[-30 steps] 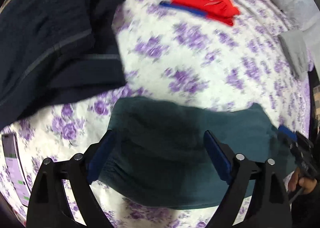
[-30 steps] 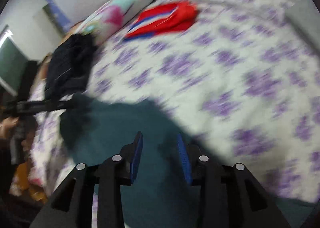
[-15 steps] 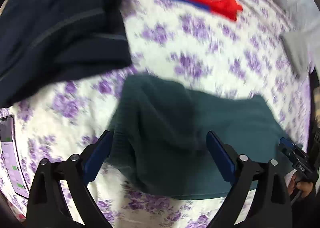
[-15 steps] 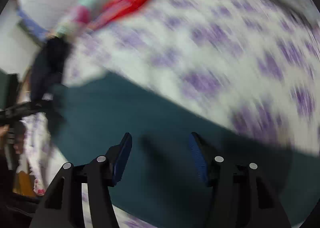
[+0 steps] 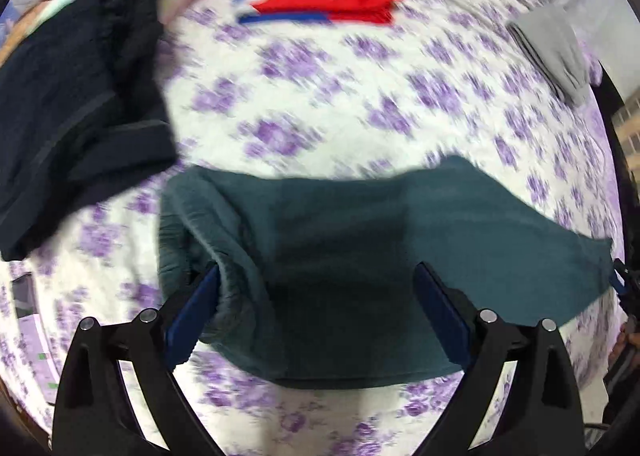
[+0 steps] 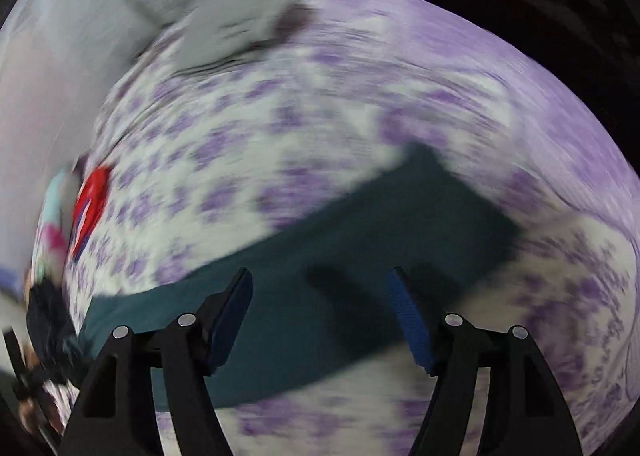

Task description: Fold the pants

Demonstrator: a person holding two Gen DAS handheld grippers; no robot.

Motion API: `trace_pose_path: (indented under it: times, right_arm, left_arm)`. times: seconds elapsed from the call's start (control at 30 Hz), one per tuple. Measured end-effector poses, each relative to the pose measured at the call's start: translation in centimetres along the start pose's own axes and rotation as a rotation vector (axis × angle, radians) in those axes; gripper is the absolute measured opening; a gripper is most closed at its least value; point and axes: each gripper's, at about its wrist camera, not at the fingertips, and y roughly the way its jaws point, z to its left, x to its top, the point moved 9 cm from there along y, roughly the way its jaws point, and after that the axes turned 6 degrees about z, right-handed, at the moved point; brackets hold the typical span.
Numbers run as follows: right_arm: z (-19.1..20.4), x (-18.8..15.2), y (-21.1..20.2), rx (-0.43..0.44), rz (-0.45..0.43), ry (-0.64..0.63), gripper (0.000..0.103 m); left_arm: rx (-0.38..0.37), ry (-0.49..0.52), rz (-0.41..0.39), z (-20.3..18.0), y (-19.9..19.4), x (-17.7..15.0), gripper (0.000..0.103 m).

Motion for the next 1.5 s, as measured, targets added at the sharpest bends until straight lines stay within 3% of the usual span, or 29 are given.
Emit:
trace_pose_path:
  times: [0.07,0.1,0.17,0.3,0.4,0.47,0.63,0.7,0.8,0.87,0.9,0.93,0.97,1.0,1.1,1.23,1.37,1.5]
  right_arm:
    - [-4.8,0.1,0.2,-0.121,-0.003,0.066,0.065]
    - [-5.6,0.3,-0.5,-0.118,-0.031,0.090,0.065]
    - [-7.1,1.0,-3.2,-0.077,-0.132,0.143,0.065]
    - [-9.4,0.2,-3.5,-0.033,-0.108,0.219,0.065]
    - [-9.0,-0.7,-1.6,0.007,-0.061,0.236,0.064]
    - [-8.0,-0.7,-0.3,0.030,-0.048,0.238,0.057]
    - [-6.5,0.5,0.4,0.155,-0.074,0.349,0.058]
    - [-6.3,0.8,1.1,0.137,-0.066,0.365,0.058]
    - [-6.0,0.8,1.8,0.098,-0.066,0.361,0.058]
    - [-5.7,0.9,1.9,0.081,-0.058,0.341,0.045]
    - [-5.8,0.9,2.1,0.077,-0.049,0.337,0.015]
    - [-5.8,0.7,2.3,0.107,-0.034,0.348,0.006]
    - [-5.6,0.5,2.5,0.159,-0.014,0.370,0.006]
    - [-5.4,0.5,2.0,0.150,-0.024,0.357,0.006]
    - [-4.5,0.6,0.9,0.167,-0.045,0.320,0.006]
    - [-4.9,0.6,1.5,0.161,-0.032,0.328,0.010]
    - [-5.3,0.1,2.4,0.189,-0.045,0.368,0.020]
    - [-5.2,-0.3,1.8,0.229,-0.071,0.386,0.039]
  left_arm:
    - [0.046,-0.018,0.082,-0.1,2.5,-0.9,0.092]
    - [0.084,-0.039,0.130,0.3,3.1,-1.7,0.091]
    - [0.039,-0.048,0.112,-0.4,2.7,-2.1,0.092]
    - [-0.007,0.033,0.063,-2.7,1.2,-2.2,0.092]
    - [-0.047,0.042,0.066,-3.5,1.3,-2.4,0.092]
    - [-0.076,0.026,0.081,-3.8,1.8,-2.6,0.092]
    - [-0.138,-0.001,0.066,-5.3,1.9,-2.6,0.091]
    - [-0.133,0.046,0.083,-6.3,2.5,-3.1,0.091]
    - [-0.067,0.104,0.129,-6.5,5.0,-4.5,0.091]
    - [-0.019,0.183,0.087,-7.0,5.3,-5.0,0.096]
    - [0.019,0.222,0.087,-7.4,5.5,-5.3,0.098]
    - [0.038,0.238,0.090,-7.5,5.5,-5.5,0.098]
    - [0.053,0.242,0.101,-7.6,5.4,-5.5,0.098]
    - [0.053,0.227,0.114,-7.8,5.0,-5.4,0.097]
    - [-0.036,0.210,0.083,-9.5,2.8,-4.5,0.097]
    - [-0.118,0.312,0.065,-15.3,1.6,-3.4,0.097]
    - [-0.076,0.450,0.076,-20.2,2.9,-2.7,0.097]
    - [-0.024,0.457,0.068,-18.5,3.0,-1.8,0.097]
